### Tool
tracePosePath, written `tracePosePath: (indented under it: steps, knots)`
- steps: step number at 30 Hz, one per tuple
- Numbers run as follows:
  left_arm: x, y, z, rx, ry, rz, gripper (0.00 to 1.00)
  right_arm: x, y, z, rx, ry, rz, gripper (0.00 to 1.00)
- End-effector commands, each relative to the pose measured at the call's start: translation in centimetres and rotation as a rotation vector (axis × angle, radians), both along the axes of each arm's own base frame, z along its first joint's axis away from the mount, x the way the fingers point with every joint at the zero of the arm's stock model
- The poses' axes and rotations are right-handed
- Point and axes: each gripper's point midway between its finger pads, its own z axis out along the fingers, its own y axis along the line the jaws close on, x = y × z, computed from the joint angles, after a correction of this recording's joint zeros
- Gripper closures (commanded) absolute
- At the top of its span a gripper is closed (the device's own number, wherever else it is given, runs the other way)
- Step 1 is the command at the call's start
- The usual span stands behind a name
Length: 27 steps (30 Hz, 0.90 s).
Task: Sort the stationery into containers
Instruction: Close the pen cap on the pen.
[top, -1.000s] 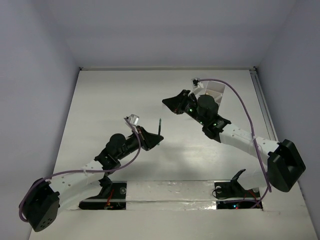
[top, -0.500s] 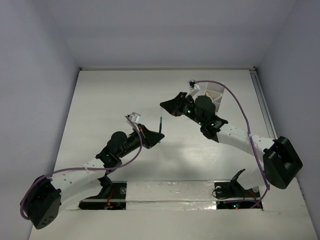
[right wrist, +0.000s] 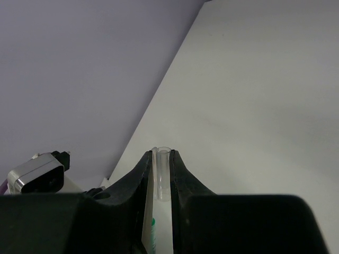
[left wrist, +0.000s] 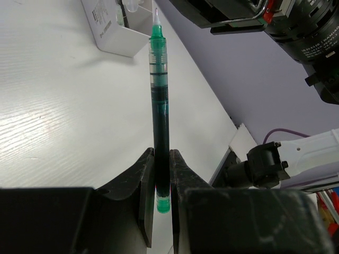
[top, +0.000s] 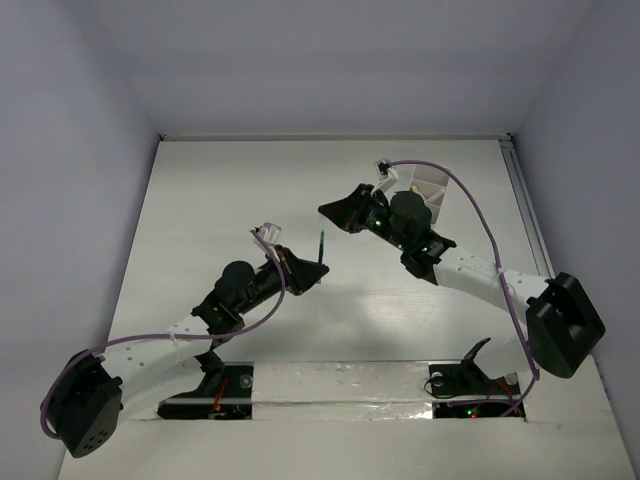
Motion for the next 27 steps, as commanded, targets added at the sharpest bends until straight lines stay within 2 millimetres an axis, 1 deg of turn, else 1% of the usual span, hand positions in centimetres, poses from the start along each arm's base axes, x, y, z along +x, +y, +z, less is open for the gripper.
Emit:
tracePosePath:
  steps: [1, 8, 16, 22, 27]
  knots:
    - [0.8, -0.3, 3.1, -0.043, -0.078, 0.012, 1.00, -0.3, 0.3, 1.6, 0.048, -0.046, 0.023, 1.00]
    - [0.9, -0.3, 3.1, -0.039, -0.076, 0.015, 1.00, -0.5, 0.3, 1.9, 0.054, -0.058, 0.026, 1.00]
    - [0.9, -0.3, 2.8, -0.035, -0.070, 0.013, 1.00, -1.0, 0.0, 2.9, 0.069, -0.080, 0.036, 1.00]
    - [1.0, -0.3, 2.8, -0.033, -0.074, 0.018, 1.00, -1.1, 0.0, 2.7, 0.070, -0.077, 0.037, 1.00]
    - [1.0, -0.3, 2.5, -0.030, -0.067, 0.016, 1.00, -1.3, -0.1, 3.1, 0.079, -0.087, 0.039, 1.00]
